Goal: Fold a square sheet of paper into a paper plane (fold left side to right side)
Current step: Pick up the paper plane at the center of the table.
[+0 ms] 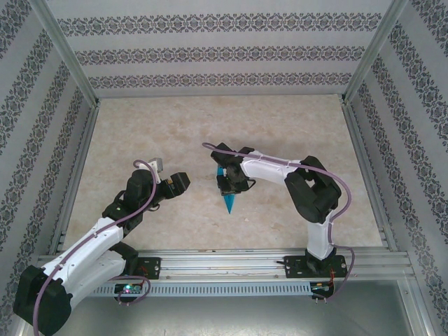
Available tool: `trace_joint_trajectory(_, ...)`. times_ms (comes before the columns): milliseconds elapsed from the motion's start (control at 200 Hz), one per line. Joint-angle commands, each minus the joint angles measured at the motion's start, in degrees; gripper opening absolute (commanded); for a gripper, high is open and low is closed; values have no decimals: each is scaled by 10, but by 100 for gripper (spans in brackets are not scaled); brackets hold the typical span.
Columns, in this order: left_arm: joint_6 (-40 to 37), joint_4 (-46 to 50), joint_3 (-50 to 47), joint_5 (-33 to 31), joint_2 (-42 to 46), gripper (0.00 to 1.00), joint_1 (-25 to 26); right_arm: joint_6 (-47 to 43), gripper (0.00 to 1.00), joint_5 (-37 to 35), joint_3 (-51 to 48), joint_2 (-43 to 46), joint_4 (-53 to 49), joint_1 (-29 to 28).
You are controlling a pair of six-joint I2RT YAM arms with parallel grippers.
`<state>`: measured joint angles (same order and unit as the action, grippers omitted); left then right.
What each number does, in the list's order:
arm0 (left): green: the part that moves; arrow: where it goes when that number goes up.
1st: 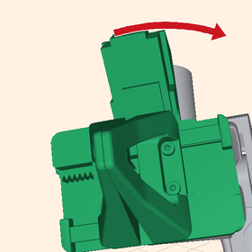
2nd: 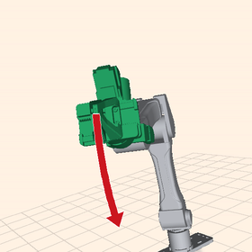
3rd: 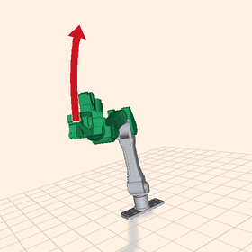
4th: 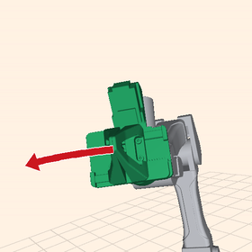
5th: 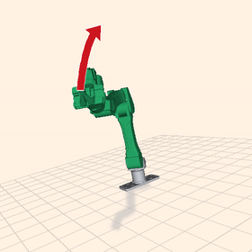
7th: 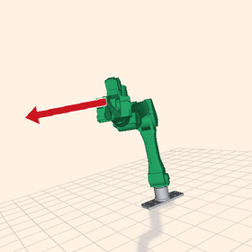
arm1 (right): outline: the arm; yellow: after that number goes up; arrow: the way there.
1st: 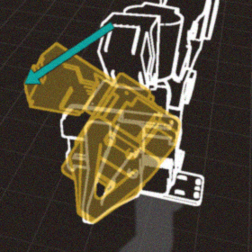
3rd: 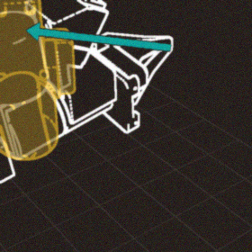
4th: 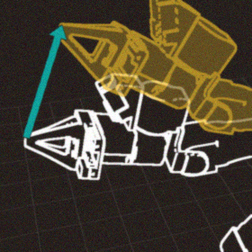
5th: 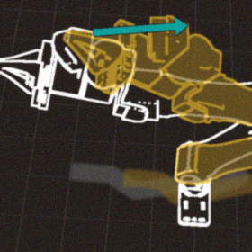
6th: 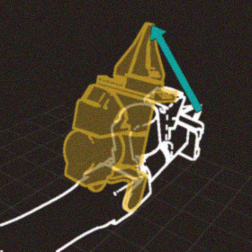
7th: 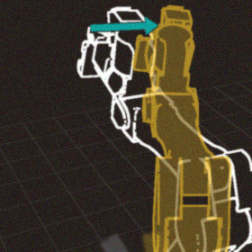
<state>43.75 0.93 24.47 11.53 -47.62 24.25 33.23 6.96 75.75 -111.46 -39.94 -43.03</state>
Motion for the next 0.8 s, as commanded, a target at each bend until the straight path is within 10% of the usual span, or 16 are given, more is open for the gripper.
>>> trace_joint_trajectory(0, -14, 5, -8, -8, 8, 87, -10, 14, 19, -16, 17, -14, -21, -7)
trace_joint_trajectory(794, -38, 25, -1, -14, 42, 89, -11, 3, 3, -59, 57, 29, -77, 8)
